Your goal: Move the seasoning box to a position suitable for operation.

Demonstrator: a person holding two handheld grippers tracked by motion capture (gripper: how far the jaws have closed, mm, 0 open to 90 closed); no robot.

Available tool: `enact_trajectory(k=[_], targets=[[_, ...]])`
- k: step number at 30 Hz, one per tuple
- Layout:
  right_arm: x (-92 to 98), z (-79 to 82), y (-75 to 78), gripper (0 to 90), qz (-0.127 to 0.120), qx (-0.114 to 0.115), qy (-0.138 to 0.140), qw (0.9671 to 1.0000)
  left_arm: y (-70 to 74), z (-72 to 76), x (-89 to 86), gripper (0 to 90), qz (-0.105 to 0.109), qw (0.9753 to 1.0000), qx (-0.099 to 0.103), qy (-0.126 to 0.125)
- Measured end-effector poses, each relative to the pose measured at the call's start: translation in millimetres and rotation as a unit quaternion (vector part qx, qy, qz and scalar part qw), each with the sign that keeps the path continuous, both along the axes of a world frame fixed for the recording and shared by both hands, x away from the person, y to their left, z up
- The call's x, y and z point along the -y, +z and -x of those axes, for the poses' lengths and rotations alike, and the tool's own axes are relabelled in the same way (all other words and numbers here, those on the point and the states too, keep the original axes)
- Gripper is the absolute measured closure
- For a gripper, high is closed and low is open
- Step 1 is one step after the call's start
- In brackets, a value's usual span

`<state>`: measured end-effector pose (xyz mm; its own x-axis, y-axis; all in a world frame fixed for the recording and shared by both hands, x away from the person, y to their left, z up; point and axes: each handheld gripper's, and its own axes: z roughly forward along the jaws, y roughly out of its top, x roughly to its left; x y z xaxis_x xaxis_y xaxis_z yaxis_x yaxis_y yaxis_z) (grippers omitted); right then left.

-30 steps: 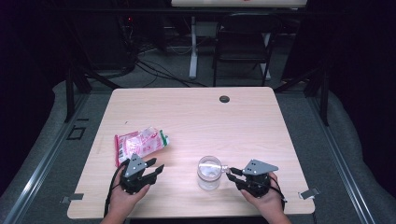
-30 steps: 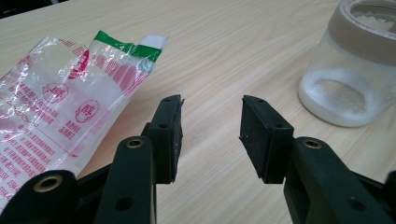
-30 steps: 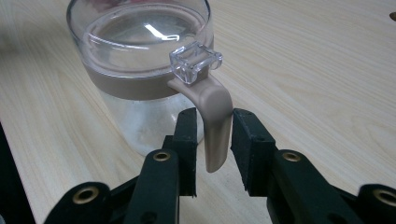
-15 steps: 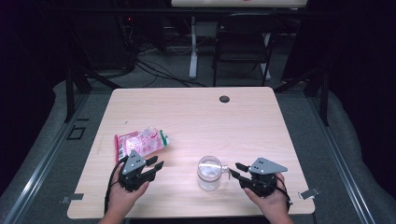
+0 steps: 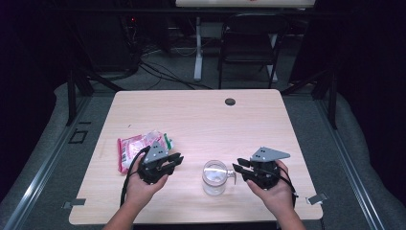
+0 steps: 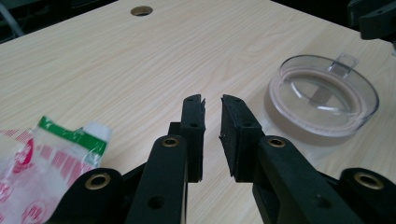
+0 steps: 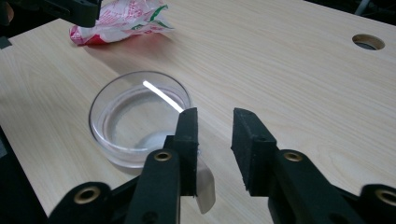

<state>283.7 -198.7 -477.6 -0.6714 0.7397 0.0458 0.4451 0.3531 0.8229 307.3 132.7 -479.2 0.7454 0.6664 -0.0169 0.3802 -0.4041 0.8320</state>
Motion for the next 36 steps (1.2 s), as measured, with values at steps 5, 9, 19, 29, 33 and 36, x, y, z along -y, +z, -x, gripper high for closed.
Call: enact_trajectory(k=[5,9,19,29,33,36], targets=[[-5.0,-5.4,7.4,79.2,0.000,-0.005,-0.007,1.0000,1.7,-6.1,11.1,81.6,0.005,0.9999,-0.009,-0.011],[-4.4,-2.9,9.7,85.5,-0.003,-0.001,-0.004,1.0000,-1.5,-4.1,17.1,85.3,0.011,0.9996,-0.010,-0.023],[-3.4,3.8,0.5,90.0,-0.008,-0.003,-0.003,1.0000,-15.0,6.6,28.7,90.0,-0.008,0.9988,-0.022,-0.044],[-10.1,3.3,-10.0,90.0,0.003,-0.012,0.003,0.9999,-21.9,9.5,29.7,90.0,-0.009,0.9966,-0.042,-0.071],[-12.1,3.8,-10.6,90.0,0.004,-0.008,0.003,1.0000,-24.7,9.0,29.7,90.0,-0.006,0.9950,-0.054,-0.084],[-12.0,3.2,-11.8,90.0,0.005,-0.010,0.003,0.9999,-27.2,10.4,32.8,90.0,-0.017,0.9936,-0.057,-0.097]])
